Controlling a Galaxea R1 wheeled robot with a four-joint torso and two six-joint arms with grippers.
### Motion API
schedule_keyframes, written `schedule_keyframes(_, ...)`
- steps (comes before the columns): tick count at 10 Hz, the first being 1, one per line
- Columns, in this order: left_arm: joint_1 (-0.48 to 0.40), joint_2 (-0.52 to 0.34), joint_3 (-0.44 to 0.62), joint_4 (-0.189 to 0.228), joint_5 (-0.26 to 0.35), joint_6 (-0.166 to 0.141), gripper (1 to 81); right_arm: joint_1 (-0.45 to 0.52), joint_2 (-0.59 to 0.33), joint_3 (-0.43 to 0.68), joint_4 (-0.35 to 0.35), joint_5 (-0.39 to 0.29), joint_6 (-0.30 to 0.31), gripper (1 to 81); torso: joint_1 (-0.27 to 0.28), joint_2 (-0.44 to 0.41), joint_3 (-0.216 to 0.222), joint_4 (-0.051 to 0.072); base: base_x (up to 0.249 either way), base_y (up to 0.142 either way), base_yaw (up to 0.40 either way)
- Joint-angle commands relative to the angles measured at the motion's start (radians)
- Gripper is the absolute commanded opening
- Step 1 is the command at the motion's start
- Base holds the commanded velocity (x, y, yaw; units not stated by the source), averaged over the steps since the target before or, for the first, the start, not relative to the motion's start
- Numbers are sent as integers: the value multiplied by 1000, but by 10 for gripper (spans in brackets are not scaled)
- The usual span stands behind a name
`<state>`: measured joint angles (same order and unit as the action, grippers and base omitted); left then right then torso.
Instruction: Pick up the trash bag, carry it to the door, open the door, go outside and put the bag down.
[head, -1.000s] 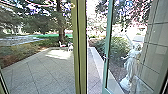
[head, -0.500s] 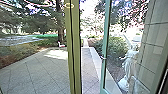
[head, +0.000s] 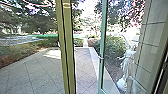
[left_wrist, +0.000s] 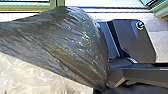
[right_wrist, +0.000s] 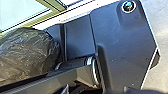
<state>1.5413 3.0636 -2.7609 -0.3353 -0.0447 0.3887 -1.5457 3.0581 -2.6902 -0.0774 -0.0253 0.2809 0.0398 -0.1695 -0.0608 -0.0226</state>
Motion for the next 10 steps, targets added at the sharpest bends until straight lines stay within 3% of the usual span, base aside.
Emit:
schedule_keyframes(1,-62,-2,1,4,57,5,10,48,7,0,-39,-48,-2,811,0,0,0,0,0,-113,0)
schedule_keyframes(10,-63,-2,1,6,55,6,10,49,20,0,-59,-64,-3,811,0,0,0,0,0,-122,0)
